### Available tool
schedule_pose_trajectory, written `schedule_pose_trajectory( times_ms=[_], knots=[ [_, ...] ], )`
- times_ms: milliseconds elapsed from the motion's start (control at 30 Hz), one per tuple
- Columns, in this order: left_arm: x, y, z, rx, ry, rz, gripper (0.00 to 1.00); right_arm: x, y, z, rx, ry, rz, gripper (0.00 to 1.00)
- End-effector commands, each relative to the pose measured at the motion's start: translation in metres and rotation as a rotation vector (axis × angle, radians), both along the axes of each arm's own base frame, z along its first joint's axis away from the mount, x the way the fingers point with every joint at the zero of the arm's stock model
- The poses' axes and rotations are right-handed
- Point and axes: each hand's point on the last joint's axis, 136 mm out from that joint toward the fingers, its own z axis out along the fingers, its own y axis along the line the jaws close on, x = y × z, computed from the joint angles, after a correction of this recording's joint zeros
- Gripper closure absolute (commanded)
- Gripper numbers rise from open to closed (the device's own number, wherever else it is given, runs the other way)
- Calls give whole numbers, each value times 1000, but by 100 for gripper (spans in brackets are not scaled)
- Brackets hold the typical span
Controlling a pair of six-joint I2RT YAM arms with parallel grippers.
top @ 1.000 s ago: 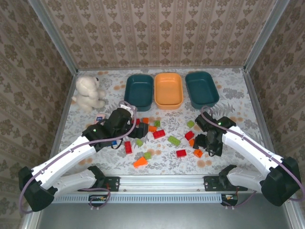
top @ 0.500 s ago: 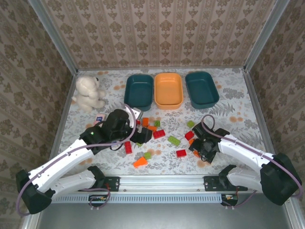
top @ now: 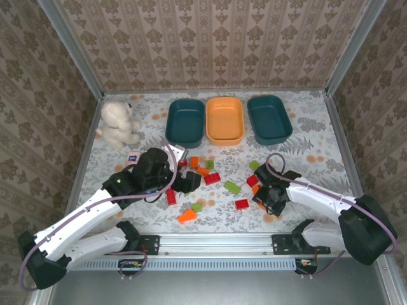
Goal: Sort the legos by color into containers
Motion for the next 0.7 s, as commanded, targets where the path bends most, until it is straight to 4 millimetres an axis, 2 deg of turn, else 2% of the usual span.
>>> schedule_pose_trajectory(
  times_ms=[0, 267, 433, 533, 667],
  knots=[
    [-2, -2, 2, -33, 4, 4, 7, 3, -1, -8, -27, 4, 8, 38],
    [-1, -2, 2, -41, 4, 12, 7, 8, 0, -13, -40, -5, 34, 51],
    [-1, -3, 1, -41, 6, 12, 7, 11, -3, -10, -60, -19, 63, 58],
    [0, -4, 2, -46, 5, 13, 7, 13, -7, 3, -85, -37, 85, 61],
    [3, -9, 9, -70, 0, 18, 7, 21, -16, 42, -126, -109, 117, 61]
  ],
)
